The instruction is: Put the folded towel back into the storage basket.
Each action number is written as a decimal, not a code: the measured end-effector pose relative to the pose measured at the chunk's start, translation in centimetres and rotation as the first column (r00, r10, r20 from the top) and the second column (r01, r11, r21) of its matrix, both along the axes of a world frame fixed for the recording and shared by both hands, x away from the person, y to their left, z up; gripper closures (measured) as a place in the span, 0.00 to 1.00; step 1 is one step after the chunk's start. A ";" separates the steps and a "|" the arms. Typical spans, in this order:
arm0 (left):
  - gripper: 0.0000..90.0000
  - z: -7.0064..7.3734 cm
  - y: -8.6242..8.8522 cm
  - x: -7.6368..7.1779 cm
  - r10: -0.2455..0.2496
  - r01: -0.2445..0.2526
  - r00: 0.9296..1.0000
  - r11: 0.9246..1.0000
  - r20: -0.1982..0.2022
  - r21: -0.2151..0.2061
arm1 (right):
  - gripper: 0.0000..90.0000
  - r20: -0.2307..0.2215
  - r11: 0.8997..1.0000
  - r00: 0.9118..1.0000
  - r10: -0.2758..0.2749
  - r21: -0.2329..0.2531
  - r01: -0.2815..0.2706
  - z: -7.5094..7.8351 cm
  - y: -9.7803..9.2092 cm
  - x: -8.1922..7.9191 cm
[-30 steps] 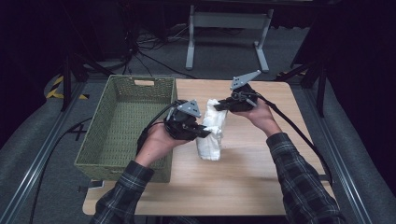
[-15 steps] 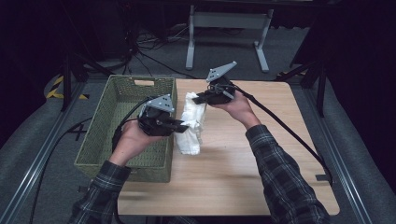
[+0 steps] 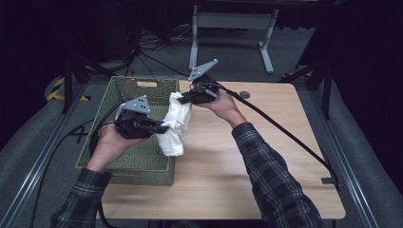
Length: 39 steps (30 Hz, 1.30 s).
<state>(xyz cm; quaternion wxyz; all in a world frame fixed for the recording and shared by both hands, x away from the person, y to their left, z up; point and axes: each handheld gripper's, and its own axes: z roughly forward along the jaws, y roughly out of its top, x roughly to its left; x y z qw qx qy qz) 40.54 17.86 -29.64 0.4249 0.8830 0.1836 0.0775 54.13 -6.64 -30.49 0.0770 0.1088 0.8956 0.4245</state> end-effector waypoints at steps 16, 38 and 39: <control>0.91 -1.6 4.3 -1.0 0.069 -0.068 0.997 0.998 -0.024 0.018 | 0.91 0.000 0.998 0.998 0.061 -0.004 -0.061 -1.2 6.4 0.5; 0.63 -4.5 3.9 -1.4 0.049 -0.046 0.998 0.997 -0.042 0.062 | 0.91 -0.028 0.997 0.997 0.074 -0.022 -0.075 -3.8 7.8 0.6; 0.58 -4.4 3.8 -1.4 0.048 -0.046 0.998 0.997 -0.040 0.059 | 0.91 -0.027 0.997 0.997 0.075 -0.023 -0.075 -3.7 7.7 0.7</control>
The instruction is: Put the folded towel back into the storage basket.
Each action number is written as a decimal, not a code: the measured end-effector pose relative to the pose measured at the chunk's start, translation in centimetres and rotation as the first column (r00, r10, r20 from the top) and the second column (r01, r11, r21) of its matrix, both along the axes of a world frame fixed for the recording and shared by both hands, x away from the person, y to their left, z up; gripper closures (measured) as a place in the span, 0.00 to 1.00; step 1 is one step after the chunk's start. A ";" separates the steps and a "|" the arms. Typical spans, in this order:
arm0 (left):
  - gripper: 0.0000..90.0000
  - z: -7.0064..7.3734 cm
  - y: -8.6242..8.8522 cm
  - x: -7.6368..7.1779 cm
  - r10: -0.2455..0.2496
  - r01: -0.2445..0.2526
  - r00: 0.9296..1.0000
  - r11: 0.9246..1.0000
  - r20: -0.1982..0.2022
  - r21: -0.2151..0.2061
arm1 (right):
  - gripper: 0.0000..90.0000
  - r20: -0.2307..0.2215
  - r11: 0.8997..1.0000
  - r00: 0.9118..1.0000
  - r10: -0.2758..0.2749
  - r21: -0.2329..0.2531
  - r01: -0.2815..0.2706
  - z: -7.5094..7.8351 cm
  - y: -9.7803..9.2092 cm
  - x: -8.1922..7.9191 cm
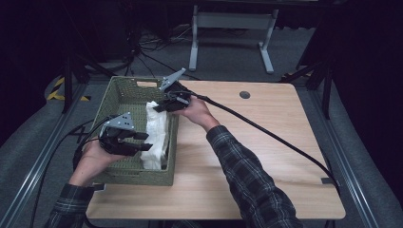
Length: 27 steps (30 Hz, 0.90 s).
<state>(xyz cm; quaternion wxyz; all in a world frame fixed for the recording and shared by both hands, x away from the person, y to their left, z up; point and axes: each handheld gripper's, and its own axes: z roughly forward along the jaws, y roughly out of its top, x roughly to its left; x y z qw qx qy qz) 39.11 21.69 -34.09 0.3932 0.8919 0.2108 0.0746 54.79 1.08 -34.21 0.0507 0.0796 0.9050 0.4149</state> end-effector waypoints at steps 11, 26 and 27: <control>0.49 -0.1 -0.9 0.3 0.007 -0.006 1.000 1.000 0.008 -0.007 | 0.91 0.028 1.000 0.999 -0.016 -0.007 0.016 -0.1 -0.2 0.9; 0.48 -0.1 -1.5 0.9 0.016 -0.016 1.000 0.999 0.005 -0.042 | 0.90 0.063 0.999 0.997 -0.044 0.012 0.043 0.6 -0.5 4.2; 0.48 0.0 -1.5 0.9 0.017 -0.017 1.000 0.999 0.004 -0.042 | 0.88 0.076 0.999 0.996 -0.048 0.014 0.047 0.6 -0.4 4.4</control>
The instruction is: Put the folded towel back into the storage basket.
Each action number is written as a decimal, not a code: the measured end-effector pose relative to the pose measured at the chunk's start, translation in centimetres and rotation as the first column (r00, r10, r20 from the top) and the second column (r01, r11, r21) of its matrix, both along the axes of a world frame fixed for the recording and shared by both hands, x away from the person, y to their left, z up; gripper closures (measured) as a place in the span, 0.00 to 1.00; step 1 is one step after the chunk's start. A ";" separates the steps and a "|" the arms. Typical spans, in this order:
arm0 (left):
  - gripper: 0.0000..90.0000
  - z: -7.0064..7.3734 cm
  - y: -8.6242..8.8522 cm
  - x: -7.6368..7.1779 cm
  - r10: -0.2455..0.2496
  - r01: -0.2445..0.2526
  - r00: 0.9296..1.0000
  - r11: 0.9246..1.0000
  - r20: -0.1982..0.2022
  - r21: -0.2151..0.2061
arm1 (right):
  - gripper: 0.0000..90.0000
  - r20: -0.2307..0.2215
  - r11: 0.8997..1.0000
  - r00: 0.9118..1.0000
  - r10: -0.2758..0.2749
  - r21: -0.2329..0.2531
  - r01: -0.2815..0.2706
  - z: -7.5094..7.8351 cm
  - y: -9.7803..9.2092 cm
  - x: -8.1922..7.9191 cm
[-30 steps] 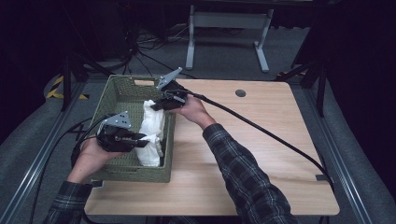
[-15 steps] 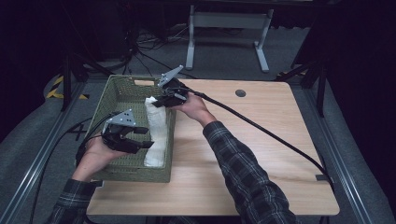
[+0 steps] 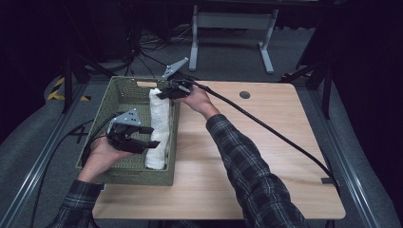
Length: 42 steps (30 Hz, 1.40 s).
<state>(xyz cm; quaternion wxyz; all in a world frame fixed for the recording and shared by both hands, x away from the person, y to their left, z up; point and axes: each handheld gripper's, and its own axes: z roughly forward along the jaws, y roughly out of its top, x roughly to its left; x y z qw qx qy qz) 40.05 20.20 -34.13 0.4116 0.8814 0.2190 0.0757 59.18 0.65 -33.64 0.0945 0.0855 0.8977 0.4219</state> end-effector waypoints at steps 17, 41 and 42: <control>0.45 0.2 -1.0 0.5 0.035 -0.035 0.999 0.999 -0.009 -0.033 | 0.59 -0.004 0.997 0.997 -0.075 0.033 0.075 0.8 -1.9 -0.7; 0.34 0.4 -8.1 1.9 0.085 -0.085 0.996 0.996 -0.024 -0.010 | 0.41 -0.065 0.995 0.993 -0.103 0.011 0.104 0.6 -10.0 -2.5; 0.33 0.5 -8.5 1.9 0.086 -0.086 0.996 0.996 -0.019 -0.003 | 0.40 -0.060 0.994 0.992 -0.108 0.005 0.108 0.6 -10.5 -2.6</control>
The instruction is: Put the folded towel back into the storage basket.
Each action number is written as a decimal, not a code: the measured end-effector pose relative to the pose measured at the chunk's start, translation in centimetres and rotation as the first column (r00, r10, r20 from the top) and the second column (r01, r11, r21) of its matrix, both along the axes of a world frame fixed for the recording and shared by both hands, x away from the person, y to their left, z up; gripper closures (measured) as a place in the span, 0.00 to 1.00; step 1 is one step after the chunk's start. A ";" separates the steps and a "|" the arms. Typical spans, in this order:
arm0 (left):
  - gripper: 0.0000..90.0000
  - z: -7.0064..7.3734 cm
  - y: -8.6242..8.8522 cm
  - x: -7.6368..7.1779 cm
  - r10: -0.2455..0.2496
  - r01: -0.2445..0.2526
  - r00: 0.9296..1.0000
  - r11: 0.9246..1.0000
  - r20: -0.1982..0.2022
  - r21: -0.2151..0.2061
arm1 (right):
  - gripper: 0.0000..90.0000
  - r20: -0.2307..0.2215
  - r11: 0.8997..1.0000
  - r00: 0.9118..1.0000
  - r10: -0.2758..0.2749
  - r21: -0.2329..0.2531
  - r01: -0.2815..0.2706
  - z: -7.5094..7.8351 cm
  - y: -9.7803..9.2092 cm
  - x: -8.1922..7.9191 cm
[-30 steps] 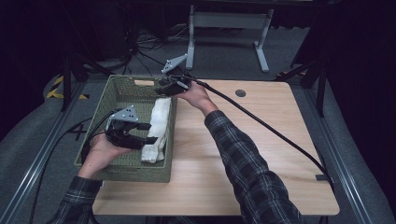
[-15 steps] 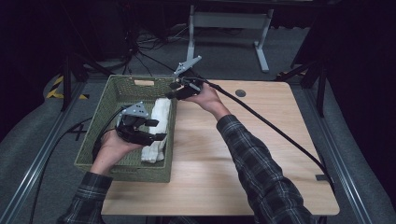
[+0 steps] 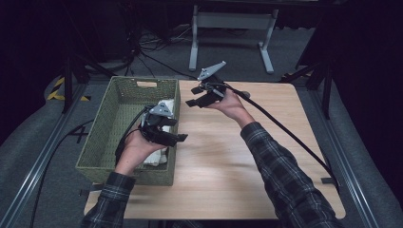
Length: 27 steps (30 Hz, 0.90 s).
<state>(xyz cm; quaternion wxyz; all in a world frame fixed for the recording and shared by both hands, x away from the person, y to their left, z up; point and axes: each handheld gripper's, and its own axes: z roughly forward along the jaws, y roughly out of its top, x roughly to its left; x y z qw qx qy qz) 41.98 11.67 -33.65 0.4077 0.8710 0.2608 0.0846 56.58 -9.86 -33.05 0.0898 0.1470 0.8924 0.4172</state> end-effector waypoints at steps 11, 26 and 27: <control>0.27 -0.1 -4.4 -0.3 0.019 -0.019 1.000 1.000 0.006 -0.001 | 0.34 0.011 0.999 0.999 -0.041 0.014 0.041 -0.1 -5.3 -1.7; 0.21 -1.9 -9.7 -0.9 0.004 -0.004 1.000 1.000 0.009 0.021 | 0.28 0.025 0.991 0.991 -0.134 0.033 0.133 -1.3 -12.5 -4.3; 0.21 -2.3 -10.2 -0.9 0.005 -0.005 1.000 1.000 0.001 0.016 | 0.28 0.021 0.990 0.990 -0.137 0.038 0.136 -1.5 -12.8 -4.5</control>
